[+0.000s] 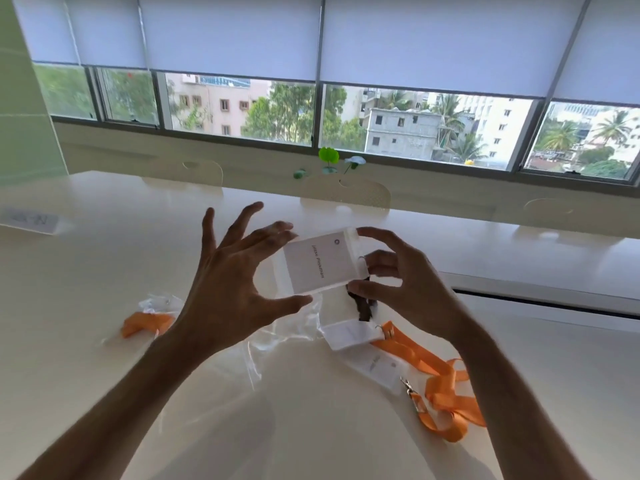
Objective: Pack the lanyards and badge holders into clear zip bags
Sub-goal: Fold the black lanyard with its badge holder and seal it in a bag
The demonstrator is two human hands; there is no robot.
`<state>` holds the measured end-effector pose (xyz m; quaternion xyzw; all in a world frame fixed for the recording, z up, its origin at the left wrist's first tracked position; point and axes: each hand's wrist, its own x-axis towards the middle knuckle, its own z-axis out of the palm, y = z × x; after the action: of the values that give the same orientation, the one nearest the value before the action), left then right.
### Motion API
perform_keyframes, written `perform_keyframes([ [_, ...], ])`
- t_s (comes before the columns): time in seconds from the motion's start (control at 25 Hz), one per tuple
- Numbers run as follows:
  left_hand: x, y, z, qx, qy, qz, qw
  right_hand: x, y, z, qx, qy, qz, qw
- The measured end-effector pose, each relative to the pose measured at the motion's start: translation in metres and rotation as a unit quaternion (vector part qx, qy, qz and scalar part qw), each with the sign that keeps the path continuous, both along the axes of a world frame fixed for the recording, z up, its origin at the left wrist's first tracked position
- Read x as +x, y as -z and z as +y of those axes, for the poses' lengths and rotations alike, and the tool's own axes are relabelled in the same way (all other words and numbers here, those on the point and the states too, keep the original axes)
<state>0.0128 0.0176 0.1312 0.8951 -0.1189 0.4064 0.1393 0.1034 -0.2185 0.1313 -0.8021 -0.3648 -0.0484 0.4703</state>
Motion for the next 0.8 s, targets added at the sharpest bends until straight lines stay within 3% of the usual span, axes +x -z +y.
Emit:
perform_keyframes([
  [0.16, 0.013, -0.017, 0.004, -0.087, 0.027, -0.077, 0.993, 0.008, 0.005, 0.011, 0.204, -0.019, 0.118, 0.972],
  [0.28, 0.025, -0.025, 0.004, -0.11, 0.026, -0.126, 0.986, -0.001, 0.011, 0.031, 0.277, 0.028, 0.125, 0.952],
  [0.44, 0.039, -0.025, 0.005, -0.053, -0.039, -0.127, 0.99, -0.031, 0.023, 0.064, 0.095, 0.178, -0.061, 0.978],
  [0.56, 0.044, -0.021, 0.007, 0.054, -0.082, -0.098, 0.99, -0.047, 0.019, 0.072, -0.031, 0.123, -0.062, 0.99],
  [0.68, 0.048, -0.014, 0.003, 0.135, -0.061, -0.079, 0.986, -0.047, -0.008, 0.068, 0.006, 0.036, 0.021, 0.999],
  [0.8, 0.049, -0.01, -0.002, 0.182, -0.009, -0.062, 0.981, -0.028, -0.054, 0.05, 0.05, 0.003, -0.005, 0.999],
])
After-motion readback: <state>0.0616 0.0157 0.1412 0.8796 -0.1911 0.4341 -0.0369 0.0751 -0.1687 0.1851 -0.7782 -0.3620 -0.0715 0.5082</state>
